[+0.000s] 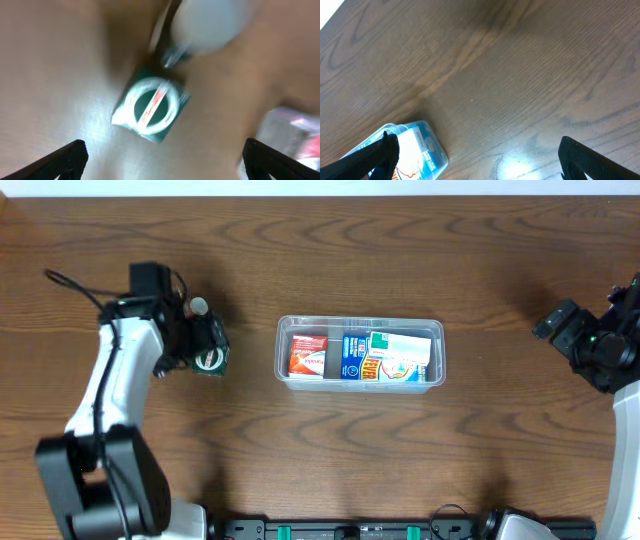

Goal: Pack container
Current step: 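Raise the left gripper toward the small white-capped bottle and grasp it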

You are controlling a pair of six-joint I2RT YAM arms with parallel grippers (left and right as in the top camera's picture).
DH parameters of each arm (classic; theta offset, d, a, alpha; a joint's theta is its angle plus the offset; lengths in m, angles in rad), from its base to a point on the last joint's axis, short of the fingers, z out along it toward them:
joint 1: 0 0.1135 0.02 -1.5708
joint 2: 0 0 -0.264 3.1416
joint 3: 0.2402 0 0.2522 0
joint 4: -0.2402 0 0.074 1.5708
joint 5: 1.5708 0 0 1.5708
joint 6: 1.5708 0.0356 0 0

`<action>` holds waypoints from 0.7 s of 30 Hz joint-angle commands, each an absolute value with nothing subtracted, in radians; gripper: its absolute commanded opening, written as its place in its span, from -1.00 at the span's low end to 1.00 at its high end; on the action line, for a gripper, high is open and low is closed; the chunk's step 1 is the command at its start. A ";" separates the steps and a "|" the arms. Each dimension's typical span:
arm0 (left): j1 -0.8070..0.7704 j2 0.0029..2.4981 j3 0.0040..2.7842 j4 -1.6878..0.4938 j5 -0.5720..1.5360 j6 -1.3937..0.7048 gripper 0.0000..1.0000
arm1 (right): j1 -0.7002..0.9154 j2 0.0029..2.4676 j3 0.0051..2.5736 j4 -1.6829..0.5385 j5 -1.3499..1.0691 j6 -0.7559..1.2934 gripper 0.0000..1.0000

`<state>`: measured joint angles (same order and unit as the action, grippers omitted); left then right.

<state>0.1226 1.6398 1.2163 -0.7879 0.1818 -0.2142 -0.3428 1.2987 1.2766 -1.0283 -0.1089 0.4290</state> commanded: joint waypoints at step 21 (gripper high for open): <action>0.126 1.678 1.261 -0.503 0.187 0.019 0.93 | -0.346 1.299 1.281 -1.029 -0.113 0.437 0.98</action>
<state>0.1226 1.6367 1.2572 -0.5201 0.1844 -0.0238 -0.3428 1.2987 1.2766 -1.0286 -0.1089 0.4290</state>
